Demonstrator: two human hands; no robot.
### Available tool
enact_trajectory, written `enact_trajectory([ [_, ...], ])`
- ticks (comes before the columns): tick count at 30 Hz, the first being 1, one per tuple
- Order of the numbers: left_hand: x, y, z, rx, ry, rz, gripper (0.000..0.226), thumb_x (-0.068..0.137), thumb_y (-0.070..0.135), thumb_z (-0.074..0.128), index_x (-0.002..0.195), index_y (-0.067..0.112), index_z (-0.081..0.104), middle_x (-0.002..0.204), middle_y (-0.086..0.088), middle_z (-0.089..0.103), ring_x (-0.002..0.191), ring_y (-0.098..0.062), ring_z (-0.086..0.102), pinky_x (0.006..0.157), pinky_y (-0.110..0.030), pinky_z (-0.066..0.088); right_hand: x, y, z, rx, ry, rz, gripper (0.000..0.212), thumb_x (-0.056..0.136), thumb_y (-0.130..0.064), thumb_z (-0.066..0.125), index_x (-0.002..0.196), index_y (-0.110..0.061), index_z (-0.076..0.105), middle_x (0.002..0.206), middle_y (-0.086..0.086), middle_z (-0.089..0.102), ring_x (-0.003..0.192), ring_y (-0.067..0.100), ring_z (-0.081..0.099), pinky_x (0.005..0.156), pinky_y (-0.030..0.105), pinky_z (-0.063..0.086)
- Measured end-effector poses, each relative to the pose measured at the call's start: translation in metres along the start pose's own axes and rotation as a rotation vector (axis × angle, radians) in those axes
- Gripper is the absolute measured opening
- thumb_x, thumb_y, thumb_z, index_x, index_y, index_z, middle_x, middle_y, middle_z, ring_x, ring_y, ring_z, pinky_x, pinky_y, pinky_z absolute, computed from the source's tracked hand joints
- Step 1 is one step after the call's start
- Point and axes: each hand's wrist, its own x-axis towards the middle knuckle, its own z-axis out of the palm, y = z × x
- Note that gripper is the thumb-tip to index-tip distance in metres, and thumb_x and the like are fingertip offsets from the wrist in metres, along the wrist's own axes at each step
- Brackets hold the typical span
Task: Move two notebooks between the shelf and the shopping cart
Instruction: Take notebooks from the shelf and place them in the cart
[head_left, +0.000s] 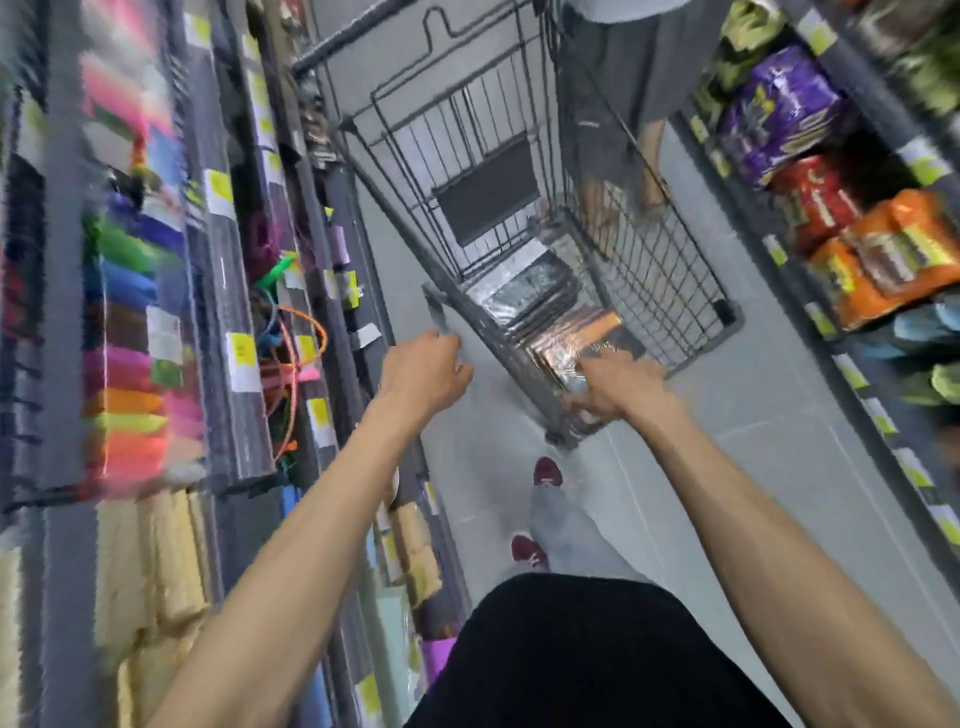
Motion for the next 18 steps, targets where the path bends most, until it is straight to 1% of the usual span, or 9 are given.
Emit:
enact_trajectory([
  [2, 0.03, 0.004, -0.006, 0.037, 0.005, 0.055, 0.041, 0.096, 0.037, 0.051, 0.128, 0.012, 0.058, 0.12, -0.015, 0.062, 0.113, -0.038, 0.059, 0.085, -0.045, 0.051, 0.02, 0.01, -0.002, 0.034, 0.012, 0.027, 0.044, 0.099, -0.039, 0.058, 0.133, -0.012, 0.053, 0.136, 0.016, 0.055, 0.124, 0.035, 0.054, 0.096, 0.046, 0.048],
  [5, 0.069, 0.011, -0.015, 0.058, -0.011, 0.125, 0.039, 0.097, 0.036, 0.051, 0.127, 0.011, 0.057, 0.115, -0.015, 0.063, 0.112, -0.037, 0.058, 0.083, -0.045, 0.05, 0.042, 0.019, -0.007, 0.111, -0.008, 0.064, 0.052, 0.097, -0.045, 0.058, 0.139, -0.015, 0.051, 0.14, 0.013, 0.054, 0.125, 0.032, 0.055, 0.099, 0.046, 0.049],
  [8, 0.108, 0.017, -0.018, 0.084, -0.027, 0.196, 0.036, 0.098, 0.034, 0.049, 0.124, 0.01, 0.056, 0.114, -0.013, 0.064, 0.107, -0.035, 0.061, 0.078, -0.044, 0.049, 0.062, 0.032, -0.004, 0.157, -0.006, 0.111, 0.048, 0.096, -0.043, 0.06, 0.136, -0.016, 0.055, 0.129, 0.01, 0.061, 0.116, 0.027, 0.061, 0.094, 0.045, 0.052],
  [10, 0.132, 0.019, -0.018, 0.109, -0.045, 0.232, 0.035, 0.098, 0.033, 0.049, 0.124, 0.011, 0.057, 0.113, -0.014, 0.066, 0.106, -0.035, 0.061, 0.078, -0.046, 0.051, 0.073, 0.039, -0.001, 0.195, -0.021, 0.15, 0.048, 0.097, -0.043, 0.059, 0.136, -0.017, 0.056, 0.127, 0.011, 0.061, 0.114, 0.028, 0.061, 0.098, 0.047, 0.051],
  [12, 0.155, 0.022, -0.018, 0.138, -0.078, 0.261, 0.034, 0.097, 0.034, 0.051, 0.122, 0.012, 0.057, 0.113, -0.015, 0.066, 0.108, -0.037, 0.059, 0.079, -0.048, 0.051, 0.086, 0.044, 0.007, 0.267, -0.046, 0.196, 0.049, 0.098, -0.043, 0.057, 0.139, -0.017, 0.054, 0.127, 0.014, 0.061, 0.115, 0.031, 0.061, 0.102, 0.049, 0.049],
  [14, 0.181, 0.023, -0.014, 0.161, -0.117, 0.3, 0.034, 0.096, 0.032, 0.052, 0.122, 0.011, 0.058, 0.114, -0.017, 0.064, 0.113, -0.039, 0.056, 0.085, -0.051, 0.05, 0.1, 0.046, 0.018, 0.34, -0.059, 0.239, 0.048, 0.099, -0.039, 0.056, 0.141, -0.014, 0.053, 0.119, 0.015, 0.064, 0.108, 0.031, 0.064, 0.097, 0.046, 0.053],
  [15, 0.195, 0.023, -0.012, 0.171, -0.136, 0.313, 0.033, 0.095, 0.03, 0.052, 0.121, 0.01, 0.058, 0.114, -0.018, 0.064, 0.115, -0.04, 0.055, 0.088, -0.052, 0.048, 0.108, 0.046, 0.025, 0.373, -0.061, 0.262, 0.049, 0.1, -0.036, 0.056, 0.142, -0.013, 0.051, 0.119, 0.016, 0.065, 0.106, 0.031, 0.064, 0.095, 0.044, 0.053],
  [17, 0.225, 0.019, -0.006, 0.198, -0.164, 0.337, 0.035, 0.094, 0.03, 0.053, 0.122, 0.01, 0.058, 0.114, -0.02, 0.065, 0.116, -0.04, 0.056, 0.092, -0.055, 0.049, 0.128, 0.043, 0.039, 0.445, -0.074, 0.311, 0.052, 0.1, -0.031, 0.058, 0.146, -0.011, 0.046, 0.127, 0.02, 0.06, 0.112, 0.033, 0.062, 0.095, 0.043, 0.052],
  [18, 0.24, 0.017, -0.002, 0.209, -0.182, 0.352, 0.036, 0.094, 0.03, 0.055, 0.124, 0.011, 0.058, 0.114, -0.021, 0.066, 0.116, -0.041, 0.056, 0.094, -0.056, 0.049, 0.138, 0.042, 0.045, 0.49, -0.084, 0.337, 0.051, 0.099, -0.028, 0.058, 0.146, -0.011, 0.046, 0.131, 0.021, 0.057, 0.115, 0.034, 0.059, 0.097, 0.044, 0.052],
])
